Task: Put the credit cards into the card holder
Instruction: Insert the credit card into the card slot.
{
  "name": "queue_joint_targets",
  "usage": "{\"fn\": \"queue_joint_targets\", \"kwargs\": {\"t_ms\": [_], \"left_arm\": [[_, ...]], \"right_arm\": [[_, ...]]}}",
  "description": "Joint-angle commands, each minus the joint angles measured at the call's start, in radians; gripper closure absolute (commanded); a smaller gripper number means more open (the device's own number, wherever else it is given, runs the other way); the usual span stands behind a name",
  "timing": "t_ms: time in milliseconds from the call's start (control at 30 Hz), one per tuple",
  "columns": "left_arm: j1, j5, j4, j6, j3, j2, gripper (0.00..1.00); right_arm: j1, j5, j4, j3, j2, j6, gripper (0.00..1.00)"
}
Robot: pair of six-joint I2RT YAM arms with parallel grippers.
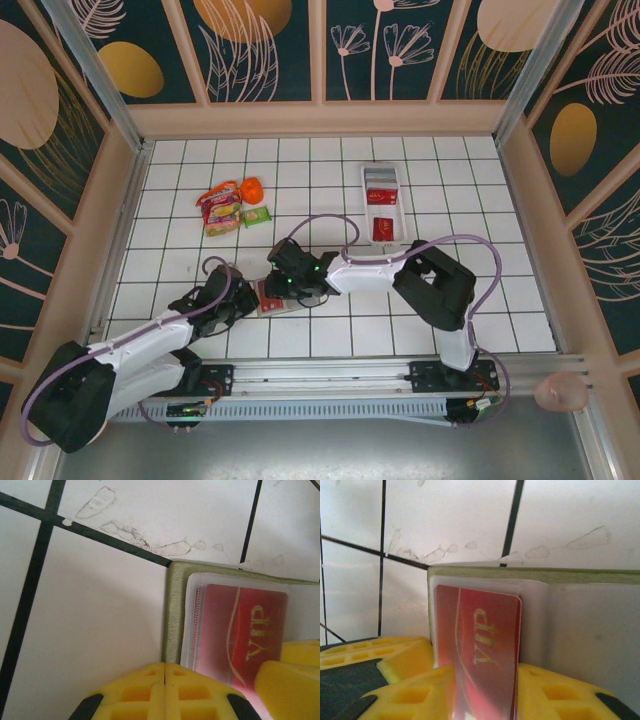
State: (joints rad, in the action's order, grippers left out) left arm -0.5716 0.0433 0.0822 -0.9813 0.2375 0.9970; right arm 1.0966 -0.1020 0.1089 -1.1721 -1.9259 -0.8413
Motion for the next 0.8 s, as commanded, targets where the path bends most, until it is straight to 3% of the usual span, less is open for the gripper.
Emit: {"fn": "queue_joint_targets", "kwargs": {"t_ms": [0,133,333,567,633,767], "left_arm": [[0.001,-0.060,0.095,0.018,0.017,-0.043,0.92],[0.001,-0.112,0.200,0.013,0.046,-0.132,0.83],[0.002,-0.107,0.249,0.008,0.097,-0.184,0.82],[0.001,-0.021,0.143,0.015,0.108,-0.128,0.85],[0.001,0.010,0.100,0.004,0.099,-0.095,0.86],[0.001,0.034,0.054,0.003,0.082,-0.047,0.89]], "right_arm": [[-0.013,0.079,0.033,0.010,0.060,0.030,0.57],[-0.027,0.093,0.052,-0.003,0.104,0.081,0.52],[-0.019,0.134,0.074,0.070,0.184,0.034,0.52],[0.053,0.204,0.132,0.156,0.227,-0.089,0.51],[0.063,0.226,0.142,0.172,0.239,-0.112,0.40],[0.065,0.184,0.088,0.182,0.216,-0.125,0.39]]}}
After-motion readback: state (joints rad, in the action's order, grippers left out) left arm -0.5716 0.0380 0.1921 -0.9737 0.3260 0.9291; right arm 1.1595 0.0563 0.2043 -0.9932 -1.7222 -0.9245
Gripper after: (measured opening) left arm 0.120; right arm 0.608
